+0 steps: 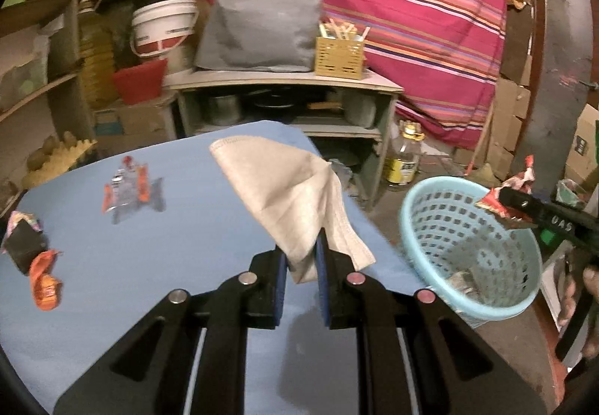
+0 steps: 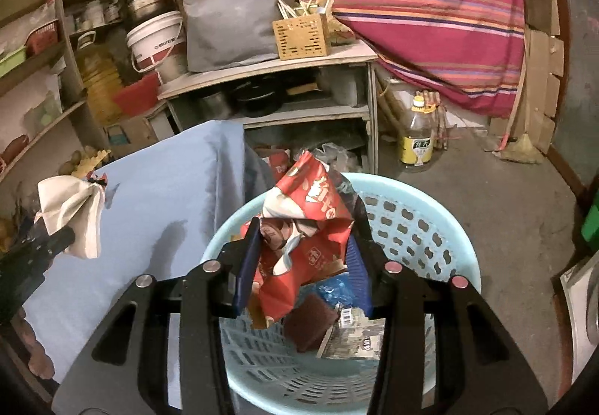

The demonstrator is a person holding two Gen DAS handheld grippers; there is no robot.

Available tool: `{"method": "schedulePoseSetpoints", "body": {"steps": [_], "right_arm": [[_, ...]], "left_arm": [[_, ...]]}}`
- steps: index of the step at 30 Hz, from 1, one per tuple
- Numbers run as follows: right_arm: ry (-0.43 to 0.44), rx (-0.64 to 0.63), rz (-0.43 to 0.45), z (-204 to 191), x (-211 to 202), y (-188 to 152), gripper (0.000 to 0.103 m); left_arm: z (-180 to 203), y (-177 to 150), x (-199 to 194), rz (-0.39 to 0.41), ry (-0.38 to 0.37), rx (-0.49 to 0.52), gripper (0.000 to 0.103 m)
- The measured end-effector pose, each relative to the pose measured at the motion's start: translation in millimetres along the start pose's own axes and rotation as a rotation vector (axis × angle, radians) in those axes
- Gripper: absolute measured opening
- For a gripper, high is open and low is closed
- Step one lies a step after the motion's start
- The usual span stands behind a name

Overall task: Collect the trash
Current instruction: 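Carry the red wrapper to the basket and open the right tool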

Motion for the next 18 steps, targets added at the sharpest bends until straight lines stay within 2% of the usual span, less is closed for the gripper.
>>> {"method": "schedulePoseSetpoints", "body": {"steps": [2, 7, 9, 11, 18], "right_arm": [[-0.004, 0.01, 0.011, 4, -2, 0, 0.065], [-0.019, 0.031, 0.02, 12, -5, 0, 0.075], [-0.047, 0.03, 0.022, 17, -7, -3, 0.083], [-0.084, 0.03, 0.03, 23, -13, -7, 0.097], [-0.143, 0.103, 0.055, 58, -37, -16, 0.099]], "left_arm": [[8, 3, 2, 0.003, -0.013, 0.005, 0.015], [34, 9, 8, 0.002, -0.045, 0.03, 0.015], [44, 10, 9, -0.001, -0.055, 0.05, 0.015], [54, 12, 9, 0.001, -0.063, 0.069, 0.015], [104, 19, 24, -0.01, -0.134, 0.13, 0.015]]}}
Point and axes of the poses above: each gripper's, at about its wrist camera, not at the fingertips, and x roughly the way its jaws point, z to its right, y to its top, the point moved 5 cm from there along x, roughly the way its jaws point, and after that the axes turned 12 degrees about -z, right-handed, at the moved point
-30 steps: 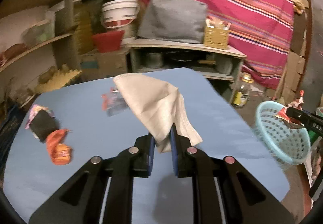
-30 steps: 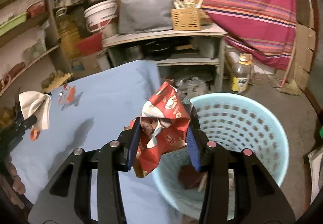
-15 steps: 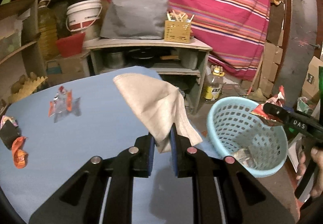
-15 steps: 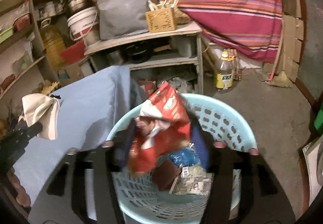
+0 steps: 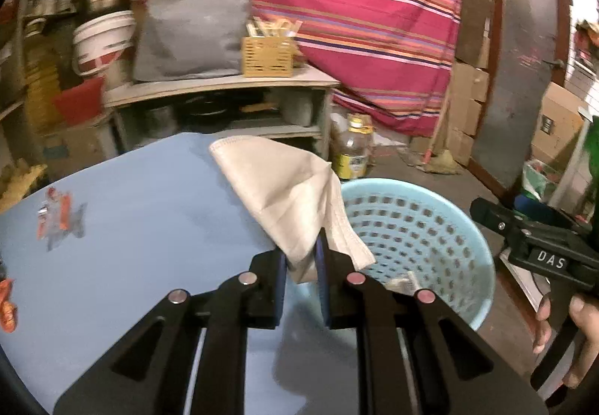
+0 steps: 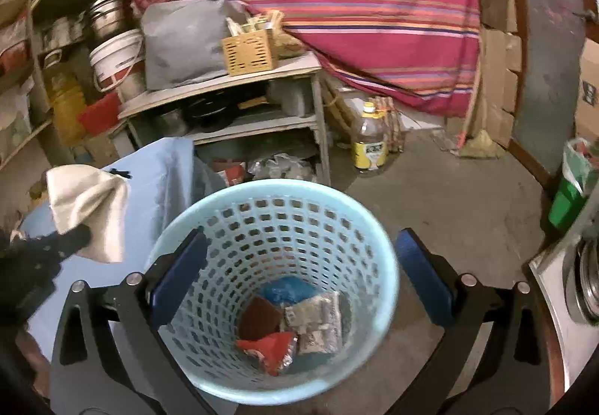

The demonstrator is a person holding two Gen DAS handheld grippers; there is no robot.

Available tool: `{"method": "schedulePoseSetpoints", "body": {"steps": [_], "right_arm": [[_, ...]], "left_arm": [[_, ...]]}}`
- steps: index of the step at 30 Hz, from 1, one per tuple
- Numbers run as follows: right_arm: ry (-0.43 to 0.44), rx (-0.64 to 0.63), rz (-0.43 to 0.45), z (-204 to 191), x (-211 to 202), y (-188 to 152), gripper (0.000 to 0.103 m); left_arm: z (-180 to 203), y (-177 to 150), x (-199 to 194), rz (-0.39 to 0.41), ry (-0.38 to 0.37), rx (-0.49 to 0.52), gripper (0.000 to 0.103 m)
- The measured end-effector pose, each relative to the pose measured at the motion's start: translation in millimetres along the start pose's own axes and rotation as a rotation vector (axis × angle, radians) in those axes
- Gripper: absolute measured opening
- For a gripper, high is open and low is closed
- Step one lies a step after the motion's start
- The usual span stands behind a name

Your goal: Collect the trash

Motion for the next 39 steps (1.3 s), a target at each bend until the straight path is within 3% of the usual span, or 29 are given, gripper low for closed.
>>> {"method": "schedulePoseSetpoints", "body": {"steps": [7, 8, 9, 11, 17, 19, 21, 25, 34, 39], "right_arm": [[0.002, 0.048, -0.009, 22, -5, -1, 0.099], [0.002, 0.049, -0.008, 23, -6, 0, 0.099], [-0.002, 0.05, -0.005, 24, -7, 0, 0.099], [-0.009, 0.051, -0.001, 24, -7, 2, 0.099], [-0.041, 0.042, 0.001, 22, -6, 3, 0.099], [-0.044, 0.022, -0.001, 14, -5, 2, 0.099], [-0.053, -0.005, -0.002, 5, -3, 2, 0.099], [-0.055, -0.036, -0.006, -17, 4, 4, 0.099], [0.069, -0.064, -0.014, -97, 9, -1, 0.099], [0.084, -0.111, -0.03, -154, 22, -6, 0.099]], "left_arm": [[36, 2, 52, -0.077, -0.041, 0.036, 0.018], [38, 2, 57, -0.09, -0.029, 0.039, 0.026], [40, 2, 63, -0.103, -0.019, 0.041, 0.047], [38, 2, 65, -0.092, 0.001, 0.028, 0.077], [14, -8, 52, -0.093, 0.025, -0.025, 0.082], [-7, -16, 40, -0.077, 0.076, -0.03, 0.083], [-29, -24, 27, -0.056, 0.119, -0.041, 0.093], [-77, -39, -1, -0.034, 0.174, -0.078, 0.096], [-196, -73, -59, 0.009, 0.363, -0.125, 0.098], [-259, -98, -73, 0.011, 0.447, -0.18, 0.098]]}}
Point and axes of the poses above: each gripper's, at about its wrist camera, not at the fingertips, and x roughly the way its jaws point, z to its right, y to its top, the point moved 5 cm from there along x, roughly the way its jaws point, and after that the axes turned 12 degrees about -z, right-handed, at the moved point
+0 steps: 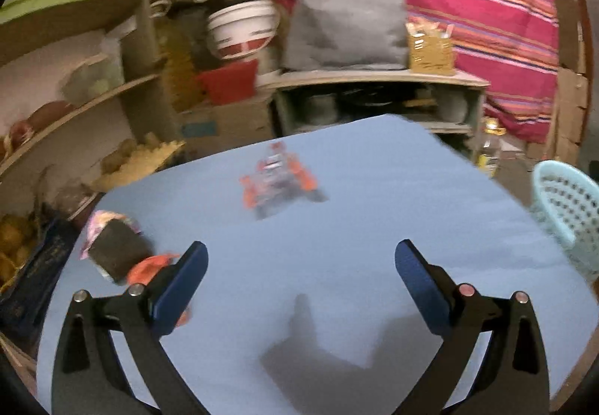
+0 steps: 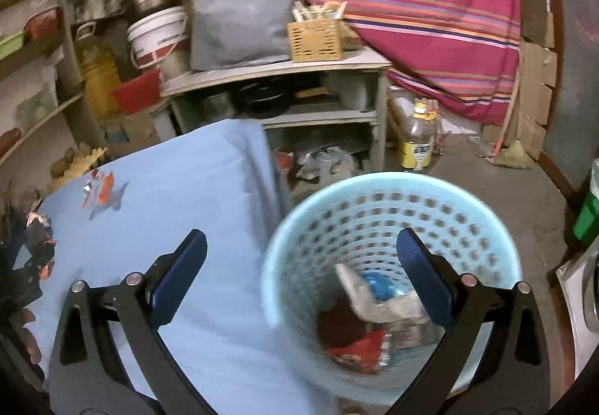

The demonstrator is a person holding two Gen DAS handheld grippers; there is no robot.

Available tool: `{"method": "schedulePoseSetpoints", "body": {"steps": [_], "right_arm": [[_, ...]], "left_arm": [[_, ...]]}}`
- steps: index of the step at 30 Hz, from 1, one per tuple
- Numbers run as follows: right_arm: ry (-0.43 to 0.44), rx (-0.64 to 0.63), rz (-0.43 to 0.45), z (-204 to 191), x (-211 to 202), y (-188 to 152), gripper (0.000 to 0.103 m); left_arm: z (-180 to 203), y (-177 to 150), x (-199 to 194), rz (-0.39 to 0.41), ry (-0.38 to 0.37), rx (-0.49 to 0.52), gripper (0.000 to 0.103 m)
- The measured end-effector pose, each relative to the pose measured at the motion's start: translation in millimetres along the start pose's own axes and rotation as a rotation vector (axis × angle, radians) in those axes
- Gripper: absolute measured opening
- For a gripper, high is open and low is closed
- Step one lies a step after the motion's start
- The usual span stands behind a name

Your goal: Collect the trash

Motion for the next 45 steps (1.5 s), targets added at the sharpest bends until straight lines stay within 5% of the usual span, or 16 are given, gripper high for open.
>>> {"method": "schedulePoseSetpoints", "body": {"steps": [3, 9, 14, 21, 26, 31, 35, 37, 45], "right_arm": [[0.058, -0.026, -0.017, -33, 9, 3, 0.099], [0.009, -0.079, 0.018, -84, 22, 10, 0.099], [-0.027, -0.121, 0.04, -120, 37, 14, 0.099], [0.088, -0.155, -0.029, -170, 68, 13, 0.099], [0.036, -0.261, -0.063, -205, 88, 5, 0.099], [0.074, -0.248, -0.123, -220, 107, -1, 0.099], [0.087, -0.228, -0.144, -230, 115, -4, 0.098], [0.093, -0.234, -0.142, -239, 117, -2, 0.098], [0.099, -0.297, -0.137, -296, 131, 19, 0.098]], "left_arm": [[-33, -9, 15, -0.038, 0.031, -0.054, 0.098], [-86, -21, 48, -0.138, 0.034, -0.177, 0.098], [-116, -31, 60, -0.186, 0.085, -0.185, 0.098], [-137, -38, 81, -0.281, -0.002, -0.253, 0.098], [-141, -40, 95, -0.343, -0.048, -0.278, 0.096], [-145, -37, 99, -0.336, -0.031, -0.271, 0.079], [-142, -32, 100, -0.322, -0.023, -0.228, 0.05], [-139, -29, 100, -0.314, -0.039, -0.209, 0.026], [-152, -17, 87, -0.274, -0.1, -0.242, 0.019]]}}
Point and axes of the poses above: each gripper's, at about its wrist camera, not at the fingertips, and x roughly the way its jaws point, z to its right, y to its top, the point moved 5 cm from there along x, roughly the way its jaws point, and after that the axes turned 12 degrees about -z, right-handed, at the moved point
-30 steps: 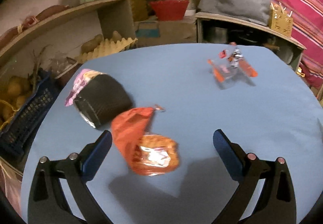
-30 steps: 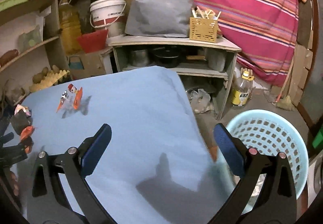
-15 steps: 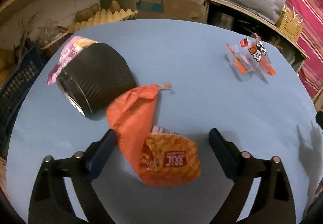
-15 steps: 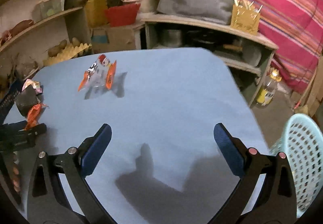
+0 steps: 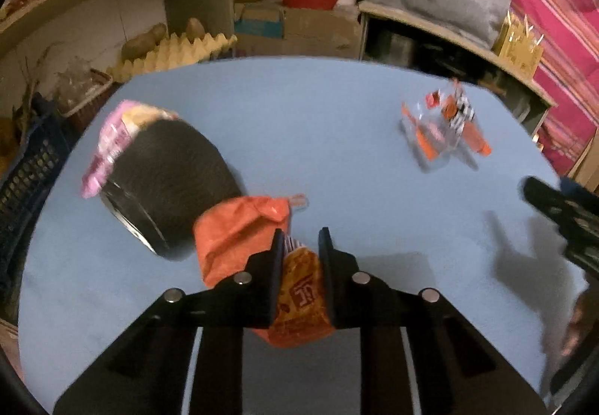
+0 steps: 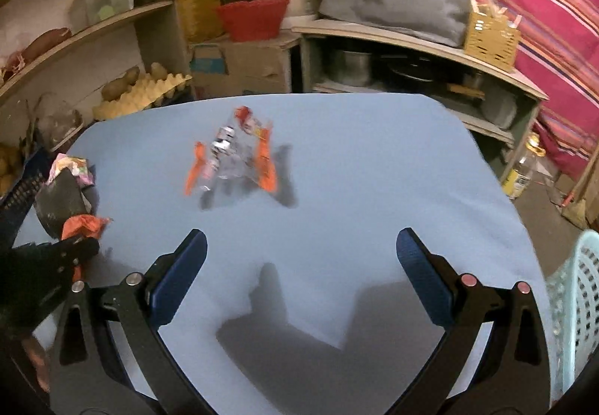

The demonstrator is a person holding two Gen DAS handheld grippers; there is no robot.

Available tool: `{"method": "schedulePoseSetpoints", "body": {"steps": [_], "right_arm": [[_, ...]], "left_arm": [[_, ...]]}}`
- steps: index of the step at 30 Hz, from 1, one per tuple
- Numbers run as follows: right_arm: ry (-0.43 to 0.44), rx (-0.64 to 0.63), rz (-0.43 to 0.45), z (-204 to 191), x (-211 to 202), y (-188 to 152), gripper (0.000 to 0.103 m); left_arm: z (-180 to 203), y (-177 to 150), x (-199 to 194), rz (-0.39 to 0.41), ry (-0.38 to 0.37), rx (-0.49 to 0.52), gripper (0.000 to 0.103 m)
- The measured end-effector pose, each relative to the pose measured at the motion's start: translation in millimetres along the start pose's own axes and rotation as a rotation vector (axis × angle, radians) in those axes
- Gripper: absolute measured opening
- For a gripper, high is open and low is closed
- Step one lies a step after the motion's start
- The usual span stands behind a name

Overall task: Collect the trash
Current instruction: 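Grasp the orange bag with the left tool while the right tool grasps the clear wrapper, then carry the orange bag and clear wrapper over the basket and open both tools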

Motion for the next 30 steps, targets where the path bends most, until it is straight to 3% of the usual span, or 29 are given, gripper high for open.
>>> {"method": "schedulePoseSetpoints", "body": {"steps": [5, 11, 15, 17, 21, 22, 23, 30], "right_arm": [[0.02, -0.018, 0.014, -22, 8, 33, 0.099], [0.004, -0.037, -0.038, -36, 40, 57, 0.097], [0.002, -0.048, -0.108, -41, 66, 60, 0.07], [0.034, -0.06, -0.152, -44, 78, 56, 0.045], [0.061, -0.072, -0.159, -44, 78, 49, 0.038], [0.045, -0.085, -0.141, -41, 71, 48, 0.027], [0.038, -0.089, -0.13, -37, 66, 46, 0.025], [-0.023, -0.063, -0.061, 22, 4, 15, 0.025]], "left_arm": [[-3, 9, -25, 0.071, 0.006, 0.0, 0.019], [-8, 19, -40, 0.106, -0.024, -0.015, 0.019], [-4, 18, -37, 0.094, -0.034, -0.004, 0.019], [0, 17, -35, 0.087, -0.035, 0.007, 0.019], [5, 17, -36, 0.101, -0.018, 0.026, 0.019], [6, 17, -35, 0.099, -0.019, 0.027, 0.019], [7, 16, -34, 0.096, -0.018, 0.031, 0.019], [19, 9, -33, 0.093, -0.019, 0.06, 0.019]]}}
Point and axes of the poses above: each gripper's, at about its wrist camera, not at the fingertips, and x roughly the way its jaws point, z to its right, y to its top, the point moved 5 cm from there along x, roughly the way its jaws point, and after that the axes turned 12 degrees about -z, right-handed, at the moved point
